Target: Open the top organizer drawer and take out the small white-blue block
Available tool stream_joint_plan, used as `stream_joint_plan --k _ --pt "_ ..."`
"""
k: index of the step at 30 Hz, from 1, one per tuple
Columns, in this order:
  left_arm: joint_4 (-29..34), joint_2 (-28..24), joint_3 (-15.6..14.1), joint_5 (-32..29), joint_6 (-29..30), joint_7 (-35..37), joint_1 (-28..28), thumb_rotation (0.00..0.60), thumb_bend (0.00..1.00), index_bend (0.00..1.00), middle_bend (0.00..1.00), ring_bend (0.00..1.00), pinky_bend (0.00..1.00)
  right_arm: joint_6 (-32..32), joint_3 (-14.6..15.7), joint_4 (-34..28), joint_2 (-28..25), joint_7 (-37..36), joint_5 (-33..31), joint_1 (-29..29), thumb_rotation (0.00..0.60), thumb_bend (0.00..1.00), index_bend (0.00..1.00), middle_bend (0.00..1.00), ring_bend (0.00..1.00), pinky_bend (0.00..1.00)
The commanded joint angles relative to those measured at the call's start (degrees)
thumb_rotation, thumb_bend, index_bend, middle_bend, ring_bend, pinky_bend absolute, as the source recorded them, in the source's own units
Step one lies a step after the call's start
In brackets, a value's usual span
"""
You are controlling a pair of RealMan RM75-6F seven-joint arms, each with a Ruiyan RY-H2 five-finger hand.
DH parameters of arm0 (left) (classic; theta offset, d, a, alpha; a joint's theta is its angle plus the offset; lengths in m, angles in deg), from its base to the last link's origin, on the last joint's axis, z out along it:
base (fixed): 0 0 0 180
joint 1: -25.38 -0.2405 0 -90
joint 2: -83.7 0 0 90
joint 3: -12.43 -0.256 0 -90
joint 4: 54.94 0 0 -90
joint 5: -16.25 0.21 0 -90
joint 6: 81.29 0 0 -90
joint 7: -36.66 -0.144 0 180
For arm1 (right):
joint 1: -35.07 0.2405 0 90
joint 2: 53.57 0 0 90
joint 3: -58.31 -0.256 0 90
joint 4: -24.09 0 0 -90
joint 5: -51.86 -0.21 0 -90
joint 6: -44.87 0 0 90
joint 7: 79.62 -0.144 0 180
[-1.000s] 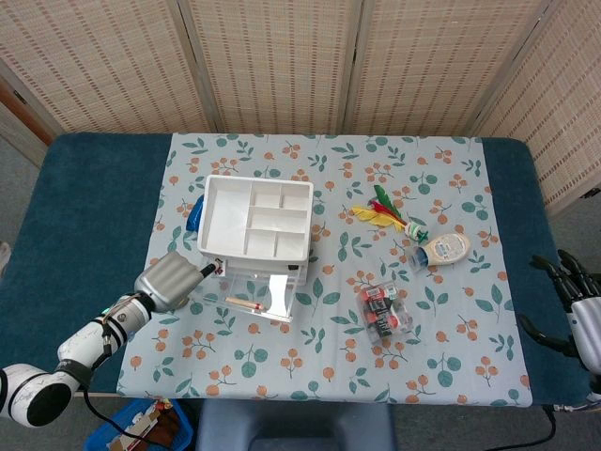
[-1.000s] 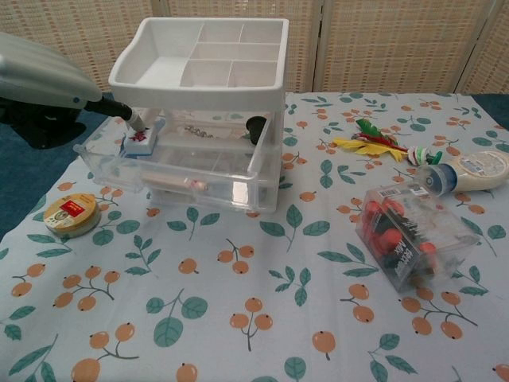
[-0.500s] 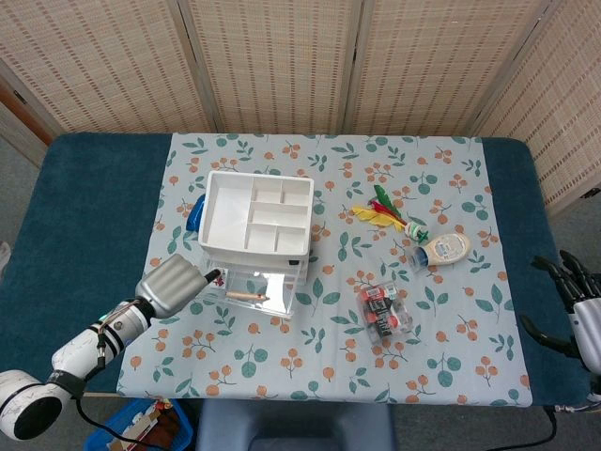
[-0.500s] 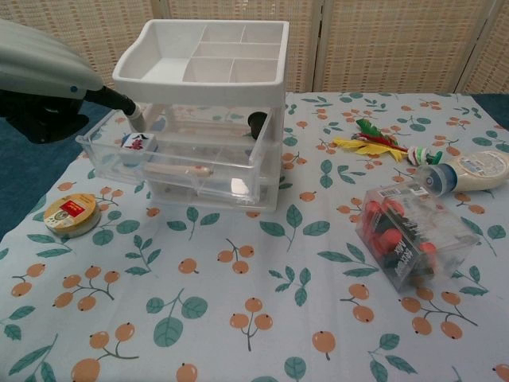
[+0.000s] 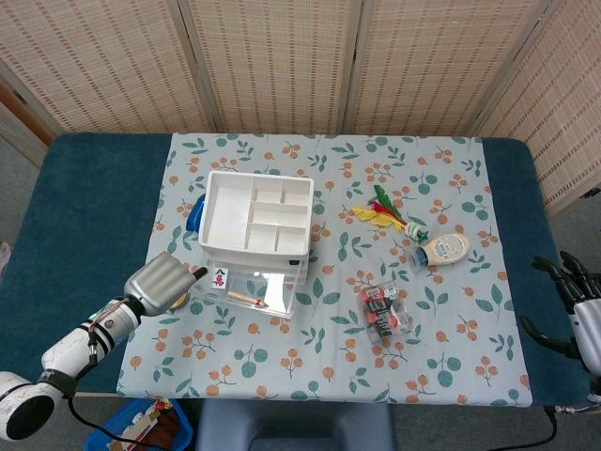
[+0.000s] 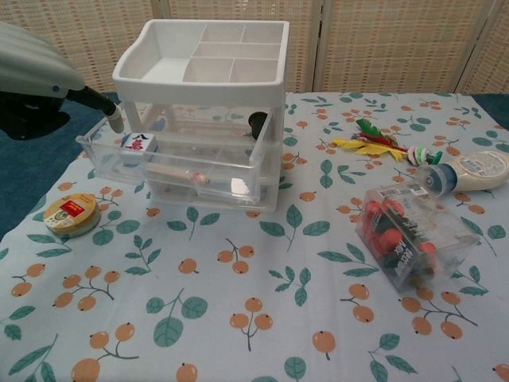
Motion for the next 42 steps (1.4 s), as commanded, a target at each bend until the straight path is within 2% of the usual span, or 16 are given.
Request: stream_joint_plan --k 1,9,15,29,35,37,38,40,41,42 --pt "0.29 0.31 -0.42 -0.79 -0.16 -1.03 0.42 0.0 0.77 0.19 1.0 1.0 1.0 -0.06 0.01 -0.02 -0.01 -0.01 0.02 -0.04 0.6 0.29 0.07 0.21 0.08 0.13" --pt "0.58 1.7 -1.24 -3.49 -0.83 -3.88 2.24 0.0 0.77 0.21 1.0 1.0 1.0 -0.11 0.04 0.18 0.04 -0.19 -0.07 -0.18 0.6 0.29 0.07 0.21 0.08 0.13" --pt "1.14 3.44 -1.11 -6.51 1.22 -6.03 3.72 0.0 0.77 0.21 1.0 1.0 1.0 -0.1 0.0 0.37 0.08 -0.34 -0.23 -0.26 0.6 0.29 0.07 0.21 0.08 0.13" --pt "1.69 4.57 -0.29 -5.5 2.84 -5.59 4.77 0.0 0.77 0.2 1.0 1.0 1.0 0.06 -0.02 1.03 0.36 -0.9 -0.7 -0.45 0.6 0.29 0.07 0.21 0.08 0.13" --pt "1.3 2.48 -0.37 -1.83 5.84 -2.67 1.79 0.013 0.76 0.2 1.0 1.0 1.0 -0.44 -0.28 1.05 0.02 -0.98 -0.43 -0.45 0.6 0.29 0.07 0.21 0.08 0.13" --pt "0.98 2.01 0.06 1.35 7.35 -0.67 0.15 0.079 0.74 0.21 1.0 1.0 1.0 -0.72 -0.37 0.77 -0.28 -0.97 -0.15 -0.43 0.6 0.29 0.07 0.21 0.08 0.13" --pt "0.36 2.05 0.45 4.47 8.49 1.2 -1.19 0.146 0.72 0.21 0.99 1.0 1.0 -0.85 -0.36 0.52 -0.51 -1.13 0.05 -0.43 0.6 0.29 0.07 0.21 0.08 0.13" --pt "-1.15 2.61 1.08 10.25 10.4 4.6 -3.27 0.343 0.64 0.23 0.99 1.0 1.0 -1.1 -0.39 0.21 -0.84 -1.15 0.29 -0.44 0.6 0.29 0.07 0.21 0.08 0.13" --pt "-2.3 3.22 1.45 13.82 11.61 6.8 -4.35 0.465 0.58 0.24 0.98 1.0 1.0 -1.26 -0.41 0.1 -0.94 -1.0 0.39 -0.49 0.6 0.29 0.07 0.21 0.08 0.13" --pt "-4.23 4.23 1.85 18.53 13.59 9.71 -5.79 0.551 0.53 0.25 0.98 1.0 1.0 -1.46 -0.42 -0.09 -1.04 -0.8 0.5 -0.55 0.6 0.29 0.07 0.21 0.08 0.13"
